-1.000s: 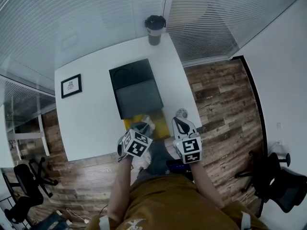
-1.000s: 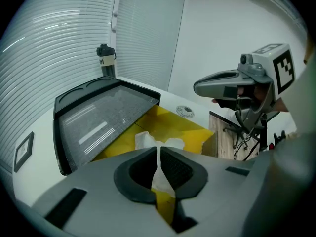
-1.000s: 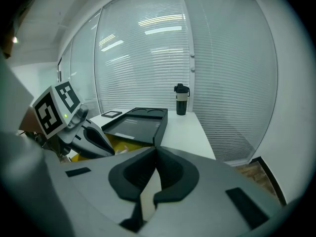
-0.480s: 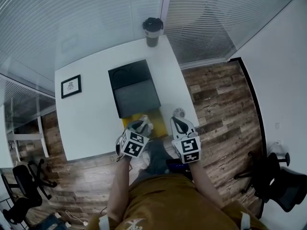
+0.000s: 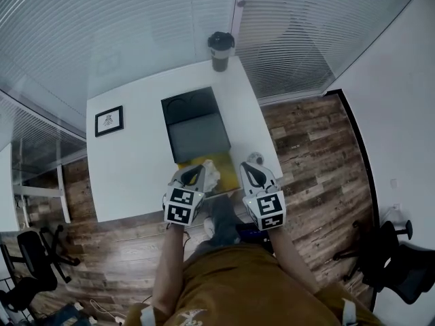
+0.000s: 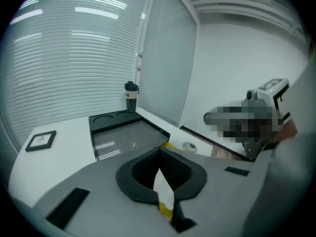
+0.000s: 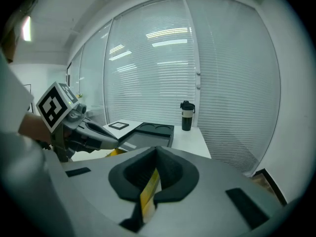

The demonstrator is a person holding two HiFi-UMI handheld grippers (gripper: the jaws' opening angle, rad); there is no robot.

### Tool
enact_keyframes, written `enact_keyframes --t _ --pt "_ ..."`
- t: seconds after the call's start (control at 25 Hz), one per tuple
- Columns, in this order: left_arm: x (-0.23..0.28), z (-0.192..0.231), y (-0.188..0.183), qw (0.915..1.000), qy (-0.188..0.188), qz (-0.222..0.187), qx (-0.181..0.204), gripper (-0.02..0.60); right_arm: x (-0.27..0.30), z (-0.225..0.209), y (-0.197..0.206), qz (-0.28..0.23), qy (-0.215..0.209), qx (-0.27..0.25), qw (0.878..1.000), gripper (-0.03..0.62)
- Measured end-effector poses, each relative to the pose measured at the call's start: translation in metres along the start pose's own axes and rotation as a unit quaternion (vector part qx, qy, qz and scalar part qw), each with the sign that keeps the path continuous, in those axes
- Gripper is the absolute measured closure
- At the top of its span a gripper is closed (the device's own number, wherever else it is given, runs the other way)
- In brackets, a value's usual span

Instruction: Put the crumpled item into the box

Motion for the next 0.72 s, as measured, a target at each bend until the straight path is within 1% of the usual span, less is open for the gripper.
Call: enact_keyframes --t 0.12,0.2,0.28,0.36,0.44,0.52,0.6,0.72 --pt "-0.018 0.007 -0.011 0.9959 -0.008 -0.056 -0.07 0.557 -0.004 0.005 -0.015 -0.026 -0.002 -0.002 1.0 0.582" --pt "-0.031 0.012 -0.02 0.9915 -0.013 -0.09 -0.093 0.557 -0.006 0.01 -0.023 -0.038 -0.004 -0.002 0.999 0.582" --pt "-0.045 0.014 -0.031 0.9875 -0.023 -0.123 -0.096 0.557 -0.009 0.014 -0.03 -0.048 -0.008 -0.003 0.999 0.582" --pt "-0.059 0.013 -0.041 0.9846 -0.032 -0.147 -0.089 0.557 -0.015 0.017 -0.036 -0.057 -0.009 -0.007 0.998 0.582" --pt "-0.071 0.011 -0.05 0.9816 -0.032 -0.167 -0.087 0.557 -0.019 0.02 -0.041 -0.066 -0.009 -0.011 0.998 0.582" --pt "-0.079 0.011 -0.056 0.9776 -0.03 -0.185 -0.096 0.557 -0.022 0.024 -0.045 -0.074 -0.009 -0.013 0.997 0.582" --pt "-0.088 0.014 -0.058 0.9736 -0.04 -0.2 -0.104 0.557 -0.027 0.027 -0.05 -0.083 -0.008 -0.018 0.996 0.582" --pt "-0.097 0.016 -0.061 0.971 -0.056 -0.212 -0.095 0.557 -0.033 0.031 -0.056 -0.095 -0.005 -0.024 0.995 0.583"
Point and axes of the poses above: the fingertips, and each gripper's own axes: x forward along the fingers, z to its left, y out of its underside, the point moved 2 cm from there along -x, backward along the fingers, and after that the axes turned 4 degrees about -z, right-handed, at the moved point
